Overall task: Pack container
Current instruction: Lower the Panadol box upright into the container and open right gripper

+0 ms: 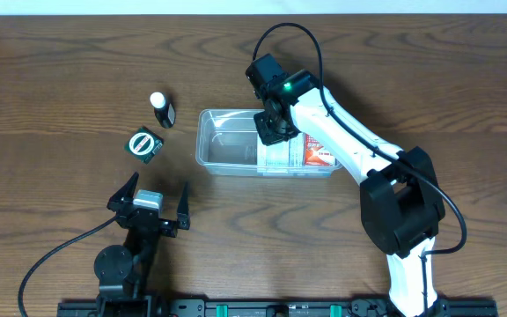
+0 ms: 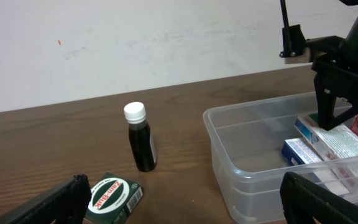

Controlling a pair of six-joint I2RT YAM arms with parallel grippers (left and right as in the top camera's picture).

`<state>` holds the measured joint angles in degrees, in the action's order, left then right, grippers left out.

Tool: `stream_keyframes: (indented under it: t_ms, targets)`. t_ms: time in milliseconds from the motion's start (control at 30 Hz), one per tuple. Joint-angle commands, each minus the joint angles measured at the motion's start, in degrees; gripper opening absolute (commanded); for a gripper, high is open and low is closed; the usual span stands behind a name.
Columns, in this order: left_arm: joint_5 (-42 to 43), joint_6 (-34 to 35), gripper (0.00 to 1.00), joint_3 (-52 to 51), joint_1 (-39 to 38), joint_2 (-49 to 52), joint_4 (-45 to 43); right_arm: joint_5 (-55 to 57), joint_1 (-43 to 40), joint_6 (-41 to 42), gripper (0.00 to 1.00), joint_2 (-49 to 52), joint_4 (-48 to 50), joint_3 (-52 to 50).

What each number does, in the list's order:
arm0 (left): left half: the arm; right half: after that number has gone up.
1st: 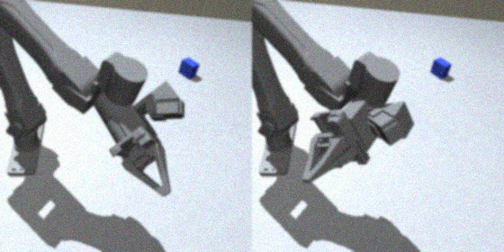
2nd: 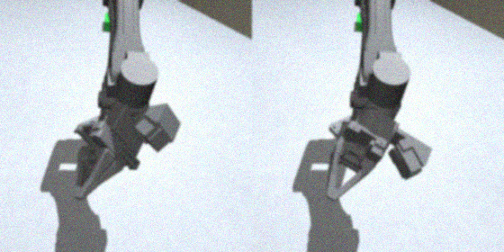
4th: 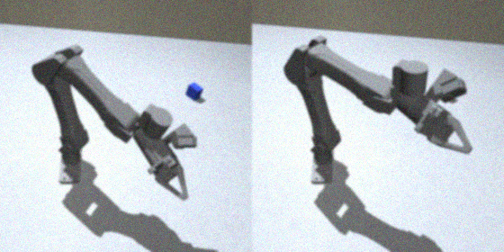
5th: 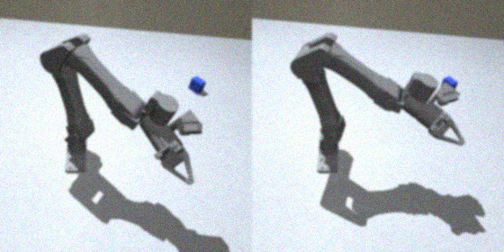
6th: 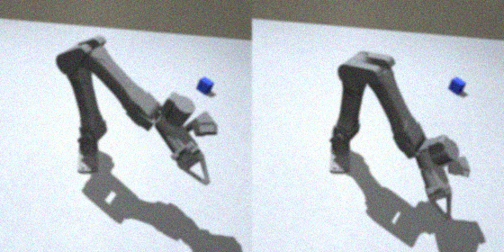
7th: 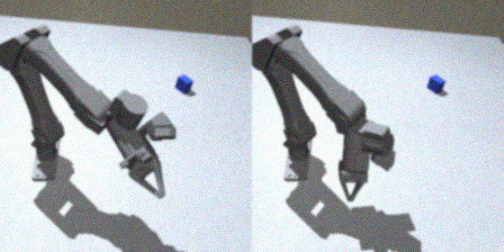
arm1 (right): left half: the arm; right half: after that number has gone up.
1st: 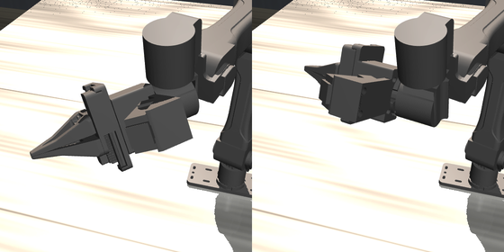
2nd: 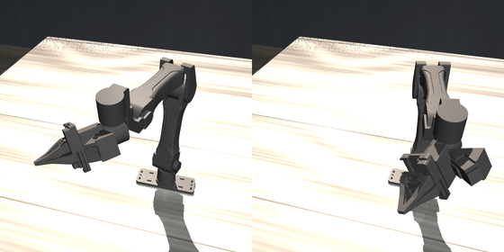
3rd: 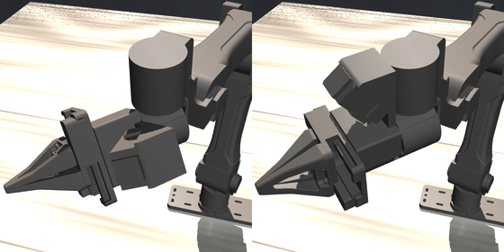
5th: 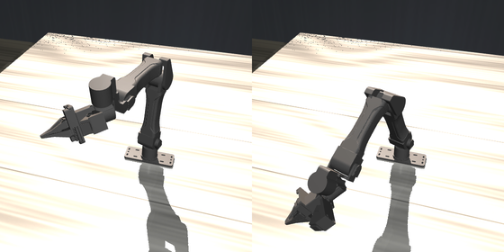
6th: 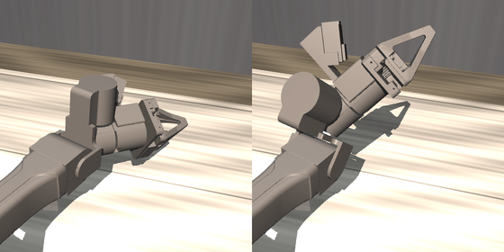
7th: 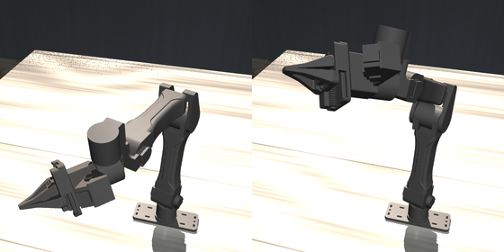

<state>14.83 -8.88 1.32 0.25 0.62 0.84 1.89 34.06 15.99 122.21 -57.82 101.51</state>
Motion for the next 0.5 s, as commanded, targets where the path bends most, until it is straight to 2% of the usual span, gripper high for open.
stream_keyframes:
  t_ms: [0,233,467]
  targets:
    - [0.61,-0.31,0.98,-1.09,-0.17,-0.39,1.84,0.68,0.02,0.72,0.09,0.83,-0.04,-0.07]
    - [0.61,-0.31,0.98,-1.09,-0.17,-0.39,1.86,0.87,-0.02,0.70,0.10,0.79,0.74,0.09]
    - [0.61,-0.31,0.98,-1.09,-0.17,-0.39,1.84,0.85,-0.02,0.72,0.15,0.81,0.63,0.02]
